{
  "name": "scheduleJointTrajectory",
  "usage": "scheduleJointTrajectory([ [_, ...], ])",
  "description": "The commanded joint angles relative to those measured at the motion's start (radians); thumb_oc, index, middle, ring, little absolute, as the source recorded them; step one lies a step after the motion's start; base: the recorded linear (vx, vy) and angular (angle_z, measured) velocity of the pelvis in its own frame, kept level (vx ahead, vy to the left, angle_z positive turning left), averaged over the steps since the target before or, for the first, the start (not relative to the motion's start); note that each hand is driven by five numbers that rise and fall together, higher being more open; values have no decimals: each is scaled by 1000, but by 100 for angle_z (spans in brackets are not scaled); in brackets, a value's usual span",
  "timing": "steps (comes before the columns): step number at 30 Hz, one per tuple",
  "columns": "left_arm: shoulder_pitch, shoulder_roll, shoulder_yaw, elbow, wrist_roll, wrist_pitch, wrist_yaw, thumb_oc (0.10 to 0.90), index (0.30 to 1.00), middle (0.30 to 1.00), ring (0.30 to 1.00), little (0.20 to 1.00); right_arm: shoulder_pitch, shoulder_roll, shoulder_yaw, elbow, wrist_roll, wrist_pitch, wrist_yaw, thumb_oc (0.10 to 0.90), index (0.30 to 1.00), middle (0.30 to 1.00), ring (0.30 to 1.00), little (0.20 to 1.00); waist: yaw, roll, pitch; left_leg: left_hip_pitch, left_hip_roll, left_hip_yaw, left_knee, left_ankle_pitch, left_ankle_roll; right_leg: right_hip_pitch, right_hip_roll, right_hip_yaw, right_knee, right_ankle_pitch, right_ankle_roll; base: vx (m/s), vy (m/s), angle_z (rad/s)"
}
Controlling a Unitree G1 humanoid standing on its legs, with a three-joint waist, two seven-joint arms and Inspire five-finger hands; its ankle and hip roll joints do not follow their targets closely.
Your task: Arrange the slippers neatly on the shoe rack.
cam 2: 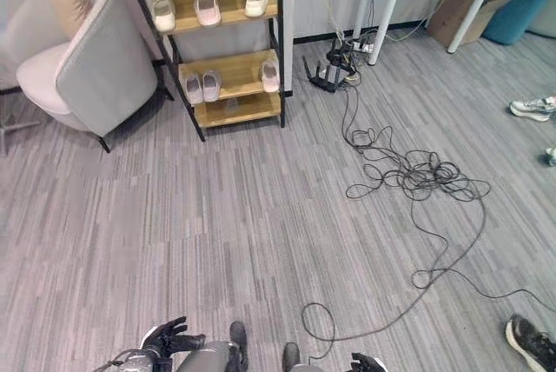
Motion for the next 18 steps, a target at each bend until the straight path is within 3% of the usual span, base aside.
scheduleJointTrajectory([
  [1, 53, 18, -26, 41, 44, 2, 21, 800, 900, 900, 900, 900, 16, 3, 38, -44, -20, -28, 1, 800, 900, 900, 900, 900, 64, -30, -58, -111, -36, 14, 18, 7, 62, 132, 12, 38, 83, -148, 109, 528, 77, -35],
  [2, 68, 18, -11, 69, 71, 12, 14, 800, 900, 900, 900, 900, 14, 19, 44, -37, -32, -25, 13, 800, 900, 900, 900, 900, 80, -31, -85, -87, -25, 5, 31, 58, 74, 154, 24, 63, 100, -165, 114, 552, 106, -59],
  [3, 73, 21, -11, 79, 93, 20, 16, 800, 900, 900, 900, 900, 19, 27, 40, -29, -30, -22, 19, 800, 900, 900, 900, 900, 83, -41, -95, -91, -30, 5, 60, 65, 83, 162, 18, 71, 119, -167, 115, 739, 145, -75],
  [6, 68, 37, -12, 87, 114, 24, 22, 800, 900, 900, 900, 900, 26, 42, 28, 1, -25, -11, 29, 800, 900, 900, 900, 900, 87, -77, -110, -83, -44, 7, 120, 33, 102, 154, -10, 74, 207, -130, 146, 352, 80, -45],
  [8, 47, 50, -33, 83, 153, 28, 39, 800, 900, 900, 900, 900, 27, 47, 40, 28, -70, 1, 30, 800, 900, 900, 900, 900, 84, -99, -117, -59, -53, 17, 159, -23, 130, 94, -40, 66, 391, 11, 224, 437, 139, -33],
  [9, 35, 55, -46, 70, 157, 29, 38, 800, 900, 900, 900, 900, 25, 44, 54, 30, -108, 5, 28, 800, 900, 900, 900, 900, 82, -103, -113, -32, -59, 17, 169, -52, 147, 59, -63, 49, 492, 114, 271, 459, 177, -20],
  [10, 21, 57, -62, 53, 163, 29, 41, 800, 900, 900, 900, 900, 18, 42, 61, 20, -118, 8, 27, 800, 900, 900, 900, 900, 74, -96, -109, 0, -61, 10, 175, -79, 164, 26, -76, 37, 586, 185, 282, 447, 189, -13],
  [11, 8, 61, -74, 37, 166, 29, 45, 800, 900, 900, 900, 900, 10, 40, 63, 9, -116, 5, 29, 800, 900, 900, 900, 900, 62, -80, -98, 40, -55, 0, 169, -97, 180, -30, -86, 19, 681, 206, 270, 617, 267, -13],
  [12, -22, 68, -99, 9, 171, 27, 50, 800, 900, 900, 900, 900, 1, 37, 52, -19, -88, -2, 22, 800, 900, 900, 900, 900, 30, -53, -76, 141, -53, -17, 143, -134, 197, -123, -129, -45, 761, 181, 238, 445, 198, 1],
  [13, -22, 67, -99, 9, 171, 28, 50, 800, 900, 900, 900, 900, 0, 37, 51, -19, -88, -2, 22, 800, 900, 900, 900, 900, 29, -51, -77, 140, -52, -17, 142, -133, 196, -123, -127, -46, 759, 183, 238, 496, 164, 16],
  [14, -30, 71, -100, -7, 162, 23, 52, 800, 900, 900, 900, 900, -1, 41, 51, -44, -76, -4, 20, 800, 900, 900, 900, 900, 20, -44, -70, 177, -50, -22, 137, -152, 194, -147, -163, -102, 733, 141, 222, 506, 10, 30],
  [15, -41, 78, -97, -59, 128, 14, 45, 800, 900, 900, 900, 900, 4, 44, 56, -101, -58, -16, 17, 800, 900, 900, 900, 900, -1, -37, -59, 243, -42, -36, 120, -181, 182, -197, -184, -171, 633, 40, 189, 706, -26, 33],
  [17, -50, 76, -133, -113, 138, 2, 35, 800, 900, 900, 900, 900, 10, 46, 69, -104, -61, -18, 18, 800, 900, 900, 900, 900, -26, -35, -48, 295, -43, -65, 106, -207, 169, -250, -154, -162, 505, 11, 184, 579, -113, 27],
  [18, -56, 75, -152, -115, 161, -2, 40, 800, 900, 900, 900, 900, 16, 47, 82, -98, -69, -17, 16, 800, 900, 900, 900, 900, -43, -41, -41, 323, -51, -88, 102, -223, 161, -272, -129, -118, 394, 29, 187, 301, -103, 17],
])
